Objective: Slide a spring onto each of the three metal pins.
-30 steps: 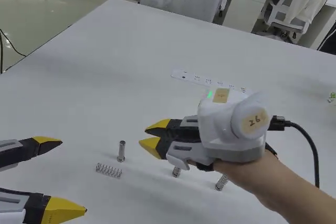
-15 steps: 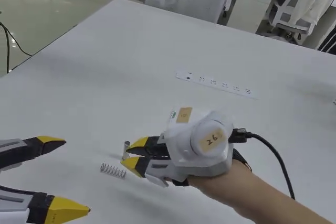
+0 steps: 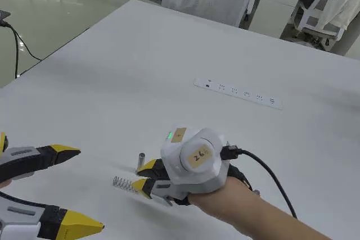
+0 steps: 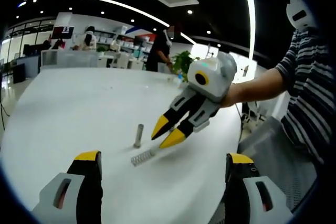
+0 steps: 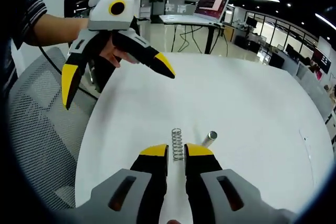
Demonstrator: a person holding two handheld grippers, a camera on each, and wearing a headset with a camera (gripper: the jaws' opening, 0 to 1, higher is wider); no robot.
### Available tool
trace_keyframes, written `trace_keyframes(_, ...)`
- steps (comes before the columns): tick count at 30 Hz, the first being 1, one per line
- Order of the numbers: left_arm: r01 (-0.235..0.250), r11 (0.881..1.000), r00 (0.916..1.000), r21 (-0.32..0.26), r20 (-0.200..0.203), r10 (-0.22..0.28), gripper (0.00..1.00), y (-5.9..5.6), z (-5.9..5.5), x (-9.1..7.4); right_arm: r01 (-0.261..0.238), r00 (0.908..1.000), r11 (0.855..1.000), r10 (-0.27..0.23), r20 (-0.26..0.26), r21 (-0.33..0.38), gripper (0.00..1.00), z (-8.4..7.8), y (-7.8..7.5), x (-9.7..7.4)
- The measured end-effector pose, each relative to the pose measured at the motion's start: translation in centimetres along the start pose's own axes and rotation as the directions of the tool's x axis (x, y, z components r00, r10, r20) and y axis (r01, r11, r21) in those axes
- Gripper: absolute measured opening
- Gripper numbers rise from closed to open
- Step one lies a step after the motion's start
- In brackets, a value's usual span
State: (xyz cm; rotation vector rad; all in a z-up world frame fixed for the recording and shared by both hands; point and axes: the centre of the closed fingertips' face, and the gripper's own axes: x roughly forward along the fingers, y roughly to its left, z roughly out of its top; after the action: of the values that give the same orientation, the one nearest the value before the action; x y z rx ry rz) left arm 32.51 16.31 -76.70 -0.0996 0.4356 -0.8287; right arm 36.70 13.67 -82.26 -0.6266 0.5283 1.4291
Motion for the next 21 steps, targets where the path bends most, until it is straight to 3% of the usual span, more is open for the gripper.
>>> trace_keyframes(7,0.009,1.000,1.0000,0.011,0.003,-0.009,0.94,0.1,0.6,0.3,-0.010,0.9992,1.000,0.010,-0.039,-0.002,0.10,-0.6,0.0,1.5)
trace_keyframes(12,0.014,1.000,0.9999,0.007,0.000,-0.014,0.94,0.0,0.4,0.4,0.022,0.9969,1.000,-0.023,-0.075,-0.011,0.10,-1.4,-0.4,2.3)
trace_keyframes(21,0.013,1.000,0.9999,-0.002,-0.006,-0.013,0.94,0.1,0.0,0.3,0.009,0.9952,1.000,-0.007,-0.097,0.014,0.09,-2.2,-0.2,3.1)
